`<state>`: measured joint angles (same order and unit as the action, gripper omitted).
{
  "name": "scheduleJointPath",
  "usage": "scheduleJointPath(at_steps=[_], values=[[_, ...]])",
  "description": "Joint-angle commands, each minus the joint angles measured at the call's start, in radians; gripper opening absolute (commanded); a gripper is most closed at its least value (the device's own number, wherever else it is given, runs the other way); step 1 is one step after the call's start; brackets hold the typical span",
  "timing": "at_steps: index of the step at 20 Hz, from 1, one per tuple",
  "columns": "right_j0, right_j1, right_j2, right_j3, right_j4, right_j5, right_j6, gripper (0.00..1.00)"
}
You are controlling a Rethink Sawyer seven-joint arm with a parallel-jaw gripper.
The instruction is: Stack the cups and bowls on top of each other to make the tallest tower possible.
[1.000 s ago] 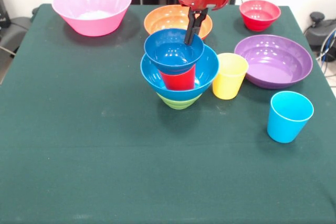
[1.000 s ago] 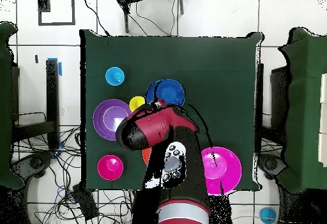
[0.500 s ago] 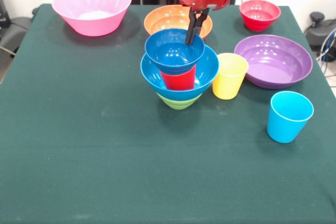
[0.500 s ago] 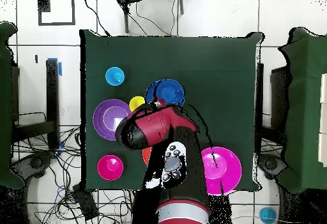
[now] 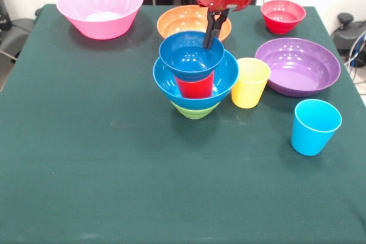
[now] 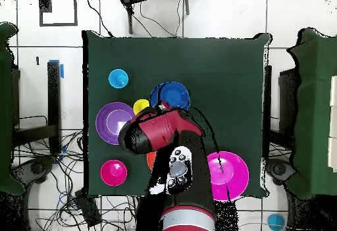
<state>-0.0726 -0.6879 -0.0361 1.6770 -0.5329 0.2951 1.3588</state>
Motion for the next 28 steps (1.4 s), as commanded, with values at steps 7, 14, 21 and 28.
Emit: scheduleJointPath(at_steps=[7,14,21,28], values=[[0.010,0.010,0.089,0.019,0.055,0.069,0.110,0.00],[0.012,0.007,0.082,0.019,0.074,0.086,0.101,0.00],[0.030,0.015,0.053,0.001,0.074,0.127,0.098,0.00],[0.029,0.019,0.058,-0.003,0.093,0.165,0.096,0.00]])
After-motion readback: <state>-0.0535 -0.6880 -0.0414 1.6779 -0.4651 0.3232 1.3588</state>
